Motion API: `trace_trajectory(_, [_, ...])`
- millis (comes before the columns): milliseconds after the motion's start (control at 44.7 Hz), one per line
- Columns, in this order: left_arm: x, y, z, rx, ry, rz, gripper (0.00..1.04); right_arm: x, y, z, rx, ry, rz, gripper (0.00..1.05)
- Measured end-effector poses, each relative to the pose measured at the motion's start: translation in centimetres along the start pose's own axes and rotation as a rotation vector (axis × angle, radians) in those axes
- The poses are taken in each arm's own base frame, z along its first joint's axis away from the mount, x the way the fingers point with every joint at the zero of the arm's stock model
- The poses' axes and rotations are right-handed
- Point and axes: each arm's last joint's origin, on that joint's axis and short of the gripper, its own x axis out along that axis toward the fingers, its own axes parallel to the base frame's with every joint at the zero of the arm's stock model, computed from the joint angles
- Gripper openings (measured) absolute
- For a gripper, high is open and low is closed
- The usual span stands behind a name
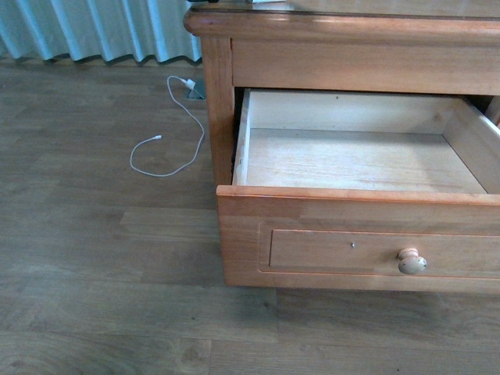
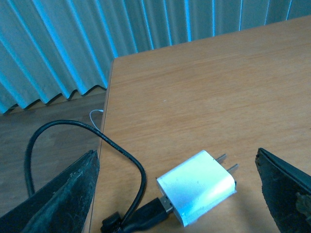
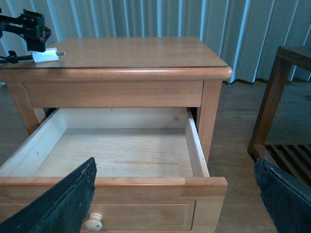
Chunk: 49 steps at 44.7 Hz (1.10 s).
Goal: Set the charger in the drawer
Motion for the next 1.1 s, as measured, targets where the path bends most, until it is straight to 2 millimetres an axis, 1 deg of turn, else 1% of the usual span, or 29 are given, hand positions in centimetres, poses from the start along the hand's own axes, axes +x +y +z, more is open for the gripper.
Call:
trace_trajectory(157, [2.0, -0.4, -0.8, 0.003, 0.018, -0.001, 0.99, 0.0, 0.0, 0.0, 0.0, 0.0, 0.0, 0.96])
trace_trajectory(425, [4.2, -1.0, -2.5, -0.026, 0.1, -0.054, 0.99, 0.0, 0.0, 0.0, 0.0, 0.0, 0.0, 0.96])
trace_trajectory(626, [4.9, -1.0, -2.2, -0.024, 0.139, -0.071, 0.99, 0.0, 0.0, 0.0, 0.0, 0.0, 0.0, 0.96])
trace_trajectory(693, [4.9, -1.1, -2.2, -0.023, 0.14, -0.073, 0.92, 0.0, 0.0, 0.0, 0.0, 0.0, 0.0, 0.96])
trace_trajectory(738, [4.9, -1.2, -2.2, -0.022, 0.141, -0.076, 0.8, 0.0, 0.0, 0.0, 0.0, 0.0, 0.0, 0.96])
trace_trajectory(783, [4.9, -1.2, -2.2, -0.018, 0.14, -0.075, 0.73, 0.0, 0.0, 0.0, 0.0, 0.0, 0.0, 0.96])
trace_trajectory(827, [4.9, -1.3, -2.3, -0.015, 0.138, -0.075, 0.69, 0.0, 0.0, 0.0, 0.0, 0.0, 0.0, 0.96])
trace_trajectory(984, [4.4, -1.1, -2.3, -0.014, 0.123, -0.074, 0.68, 0.0, 0.0, 0.0, 0.0, 0.0, 0.0, 0.96])
trace_trajectory(1096, [3.1, -1.1, -2.1, -0.015, 0.112, -0.084, 0.68, 0.0, 0.0, 0.0, 0.0, 0.0, 0.0, 0.96])
